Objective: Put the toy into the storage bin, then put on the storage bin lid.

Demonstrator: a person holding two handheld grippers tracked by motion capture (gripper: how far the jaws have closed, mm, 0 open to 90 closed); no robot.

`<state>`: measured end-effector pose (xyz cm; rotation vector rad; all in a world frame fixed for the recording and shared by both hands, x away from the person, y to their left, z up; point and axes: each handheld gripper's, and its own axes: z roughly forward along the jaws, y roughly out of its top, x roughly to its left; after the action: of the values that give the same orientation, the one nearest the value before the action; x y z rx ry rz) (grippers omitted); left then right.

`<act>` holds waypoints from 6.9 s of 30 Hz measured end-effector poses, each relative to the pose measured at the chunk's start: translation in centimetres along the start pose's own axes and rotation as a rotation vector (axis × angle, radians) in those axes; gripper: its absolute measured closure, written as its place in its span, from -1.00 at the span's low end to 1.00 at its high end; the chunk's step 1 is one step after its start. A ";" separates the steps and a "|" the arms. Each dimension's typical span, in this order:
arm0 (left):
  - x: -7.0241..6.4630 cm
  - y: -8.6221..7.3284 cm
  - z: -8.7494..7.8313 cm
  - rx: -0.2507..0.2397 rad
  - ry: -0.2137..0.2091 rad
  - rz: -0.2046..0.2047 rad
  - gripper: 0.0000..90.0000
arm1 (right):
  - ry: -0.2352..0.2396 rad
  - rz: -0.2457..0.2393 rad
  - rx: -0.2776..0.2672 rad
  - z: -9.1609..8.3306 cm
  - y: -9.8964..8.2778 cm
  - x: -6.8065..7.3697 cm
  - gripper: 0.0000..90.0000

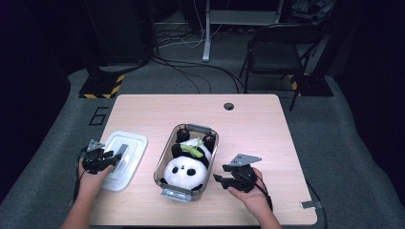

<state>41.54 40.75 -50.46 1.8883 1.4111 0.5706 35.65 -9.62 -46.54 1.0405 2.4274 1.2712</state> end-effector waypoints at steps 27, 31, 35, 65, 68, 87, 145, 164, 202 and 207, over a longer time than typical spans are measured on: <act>-0.3 -0.1 0.6 0.042 0.009 0.005 0.48 | 0.007 0.013 -0.003 0.3 -0.1 -0.1 0.02; -0.3 -0.1 0.4 0.046 0.006 0.007 0.48 | 0.012 0.005 -0.008 0.4 0.0 -0.1 0.02; -0.2 0.0 -0.1 0.035 -0.001 -0.011 0.48 | 0.011 0.010 -0.012 0.4 0.1 -0.2 0.02; -1.8 1.2 -5.0 -0.065 -0.011 0.046 0.48 | 0.077 -0.060 -0.012 2.6 1.7 1.4 -0.01; -1.7 1.3 -5.4 -0.060 -0.018 0.048 0.48 | 0.088 -0.065 -0.008 2.9 1.9 1.8 -0.02; -1.7 2.0 -6.4 -0.068 -0.066 0.055 0.48 | 0.114 -0.093 -0.014 4.3 2.8 2.9 -0.04; -7.8 9.4 -10.0 -0.120 -0.187 0.145 0.48 | 0.067 -0.047 -0.028 2.3 1.2 0.9 -0.04; -10.7 10.6 -8.4 -0.103 -0.244 0.194 0.48 | 0.061 -0.043 -0.029 2.1 1.0 0.6 -0.04; -17.6 11.4 -4.5 -0.029 -0.357 0.307 0.48 | 0.004 0.000 -0.065 -0.4 -0.2 0.1 -0.04; -18.3 11.4 -4.0 -0.024 -0.360 0.314 0.48 | 0.004 0.002 -0.069 -0.5 -0.2 0.0 -0.04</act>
<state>40.34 22.61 -38.19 2.0832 0.8826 0.3646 35.32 -9.96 -46.39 1.0234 2.3679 1.3483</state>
